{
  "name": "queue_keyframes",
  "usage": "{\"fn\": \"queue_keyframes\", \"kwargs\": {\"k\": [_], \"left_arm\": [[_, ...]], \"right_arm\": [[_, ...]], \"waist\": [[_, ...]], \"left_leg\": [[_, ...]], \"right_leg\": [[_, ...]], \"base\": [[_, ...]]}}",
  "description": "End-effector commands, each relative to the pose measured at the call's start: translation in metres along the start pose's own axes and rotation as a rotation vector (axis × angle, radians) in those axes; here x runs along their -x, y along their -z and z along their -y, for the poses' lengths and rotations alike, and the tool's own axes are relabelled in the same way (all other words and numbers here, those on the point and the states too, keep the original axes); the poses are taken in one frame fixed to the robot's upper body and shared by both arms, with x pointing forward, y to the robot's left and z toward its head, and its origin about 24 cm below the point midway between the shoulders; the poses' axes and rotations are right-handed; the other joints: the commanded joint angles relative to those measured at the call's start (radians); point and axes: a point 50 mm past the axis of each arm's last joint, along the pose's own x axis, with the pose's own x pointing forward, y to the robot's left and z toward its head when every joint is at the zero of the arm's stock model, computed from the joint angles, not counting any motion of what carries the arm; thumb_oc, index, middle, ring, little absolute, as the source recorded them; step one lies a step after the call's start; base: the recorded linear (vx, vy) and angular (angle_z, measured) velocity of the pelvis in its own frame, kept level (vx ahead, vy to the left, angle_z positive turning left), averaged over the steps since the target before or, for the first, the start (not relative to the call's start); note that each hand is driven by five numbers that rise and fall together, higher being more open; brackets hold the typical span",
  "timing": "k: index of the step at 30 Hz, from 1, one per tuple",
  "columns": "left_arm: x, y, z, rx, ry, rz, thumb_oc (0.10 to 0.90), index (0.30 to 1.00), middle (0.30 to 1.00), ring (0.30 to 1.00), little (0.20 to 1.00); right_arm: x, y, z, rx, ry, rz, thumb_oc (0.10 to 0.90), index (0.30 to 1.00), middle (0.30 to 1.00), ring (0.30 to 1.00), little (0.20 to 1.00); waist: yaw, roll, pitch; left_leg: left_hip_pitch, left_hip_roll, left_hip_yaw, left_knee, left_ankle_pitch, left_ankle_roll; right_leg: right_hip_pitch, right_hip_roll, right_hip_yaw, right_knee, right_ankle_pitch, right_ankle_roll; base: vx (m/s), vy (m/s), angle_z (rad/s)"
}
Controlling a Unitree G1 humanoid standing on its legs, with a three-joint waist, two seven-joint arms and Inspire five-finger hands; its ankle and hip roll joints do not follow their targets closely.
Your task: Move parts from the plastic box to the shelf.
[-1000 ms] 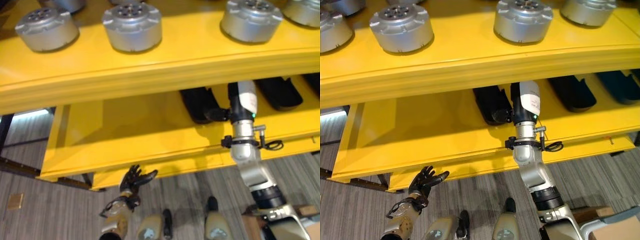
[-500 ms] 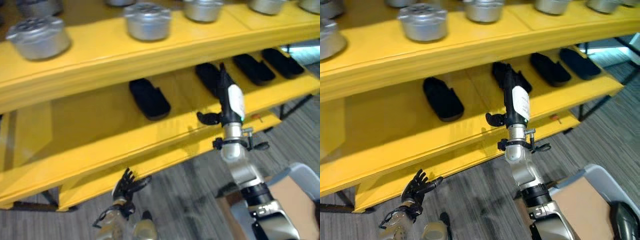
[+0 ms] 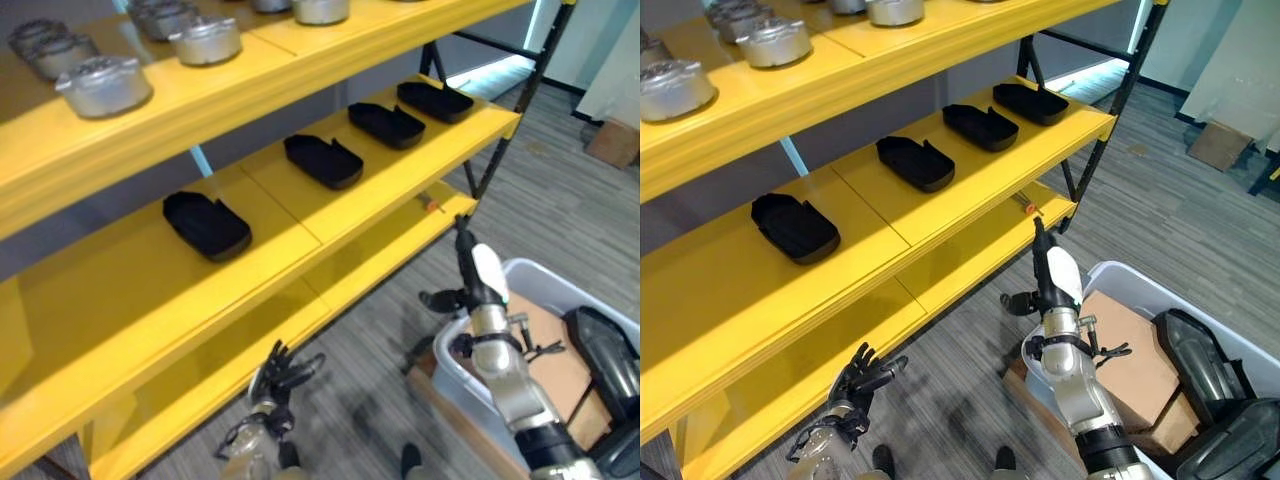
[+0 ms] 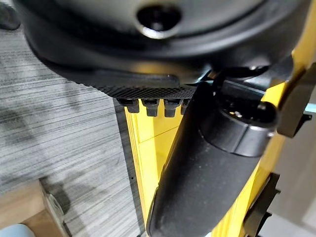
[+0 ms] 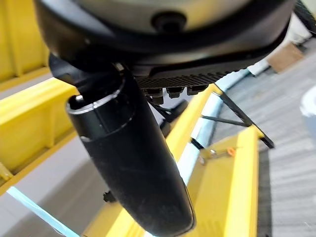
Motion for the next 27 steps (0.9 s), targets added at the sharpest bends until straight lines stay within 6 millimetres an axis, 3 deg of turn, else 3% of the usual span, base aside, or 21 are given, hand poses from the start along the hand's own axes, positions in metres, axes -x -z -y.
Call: {"fn": "queue_keyframes", "kwargs": {"k": [1, 5, 6, 7, 8, 10, 11, 15, 21, 27], "left_arm": [[-0.016, -0.044, 0.026, -0.050, 0.110, 0.186, 0.900, 1.000, 1.000, 1.000, 1.000], [-0.017, -0.049, 0.025, -0.052, 0.105, 0.201, 0.900, 1.000, 1.000, 1.000, 1.000], [-0.017, -0.059, 0.024, -0.044, 0.102, 0.238, 0.900, 1.000, 1.000, 1.000, 1.000], [-0.017, -0.059, 0.024, -0.044, 0.102, 0.238, 0.900, 1.000, 1.000, 1.000, 1.000], [-0.017, -0.067, 0.022, -0.041, 0.099, 0.263, 0.900, 1.000, 1.000, 1.000, 1.000], [-0.015, -0.067, 0.014, -0.044, 0.085, 0.260, 0.900, 1.000, 1.000, 1.000, 1.000], [-0.014, -0.067, 0.014, -0.042, 0.087, 0.263, 0.900, 1.000, 1.000, 1.000, 1.000], [-0.013, -0.075, 0.016, -0.035, 0.100, 0.296, 0.900, 1.000, 1.000, 1.000, 1.000], [-0.012, -0.079, 0.025, -0.034, 0.135, 0.310, 0.900, 1.000, 1.000, 1.000, 1.000], [-0.014, -0.087, 0.034, -0.061, 0.163, 0.328, 0.900, 1.000, 1.000, 1.000, 1.000]], "right_arm": [[-0.023, -0.049, 0.043, -0.134, 0.193, 0.218, 0.900, 1.000, 1.000, 1.000, 1.000], [-0.022, -0.040, 0.036, -0.155, 0.150, 0.172, 0.900, 1.000, 1.000, 1.000, 1.000], [-0.029, -0.048, 0.034, -0.148, 0.145, 0.194, 0.900, 1.000, 1.000, 1.000, 1.000], [-0.029, -0.048, 0.034, -0.148, 0.145, 0.194, 0.900, 1.000, 1.000, 1.000, 1.000], [-0.034, -0.052, 0.026, -0.182, 0.118, 0.198, 0.900, 1.000, 1.000, 1.000, 1.000], [-0.034, -0.050, 0.017, -0.227, 0.071, 0.179, 0.900, 1.000, 1.000, 1.000, 1.000], [-0.031, -0.040, 0.008, -0.255, 0.022, 0.134, 0.900, 1.000, 1.000, 1.000, 1.000], [-0.025, -0.032, -0.007, -0.296, -0.063, 0.091, 0.900, 1.000, 1.000, 1.000, 1.000], [-0.018, -0.022, -0.013, -0.343, -0.081, 0.044, 0.900, 1.000, 1.000, 1.000, 1.000], [-0.021, -0.025, -0.017, -0.357, -0.086, 0.044, 0.900, 1.000, 1.000, 1.000, 1.000]], "waist": [[-0.002, -0.082, -0.015], [-0.007, -0.082, -0.020], [0.028, -0.091, -0.002], [0.029, -0.091, -0.002], [0.071, -0.093, 0.011], [0.100, -0.087, 0.008], [0.108, -0.083, -0.004], [0.123, -0.080, -0.017], [0.111, -0.082, -0.070], [0.088, -0.073, -0.073]], "left_leg": [[0.053, -0.067, 0.022, 0.040, -0.067, 0.031], [0.056, -0.068, -0.041, 0.103, -0.083, 0.042], [0.000, -0.126, -0.183, 0.180, -0.095, 0.056], [-0.001, -0.126, -0.182, 0.184, -0.098, 0.056], [-0.068, -0.215, -0.266, 0.207, -0.116, 0.074], [-0.088, -0.258, -0.266, 0.161, -0.136, 0.098], [-0.109, -0.275, -0.261, 0.120, -0.121, 0.109], [-0.166, -0.313, -0.310, 0.108, -0.089, 0.110], [-0.102, -0.276, -0.270, 0.032, -0.086, 0.103], [-0.066, -0.279, -0.253, 0.017, -0.087, 0.099]], "right_leg": [[0.032, 0.086, 0.014, 0.000, 0.015, -0.088], [0.028, 0.098, 0.041, 0.000, 0.011, -0.094], [0.019, 0.115, 0.102, 0.000, 0.007, -0.104], [0.019, 0.115, 0.103, 0.000, 0.007, -0.104], [0.023, 0.141, 0.163, 0.000, 0.006, -0.113], [0.034, 0.170, 0.203, 0.000, 0.003, -0.118], [0.043, 0.184, 0.224, 0.000, 0.009, -0.119], [0.060, 0.198, 0.280, 0.000, 0.008, -0.117], [0.029, 0.183, 0.284, 0.000, 0.010, -0.113], [0.014, 0.166, 0.297, 0.000, 0.018, -0.115]], "base": [[0.00, -0.149, -0.06], [-0.01, -0.169, -0.21], [-0.07, -0.162, -0.65], [-0.11, -0.282, -1.51], [-0.03, -0.155, -1.37], [0.02, -0.130, -1.49], [0.08, -0.042, -2.12], [0.07, 0.014, -0.77], [0.09, 0.063, -0.49], [0.08, 0.091, -0.26]]}}
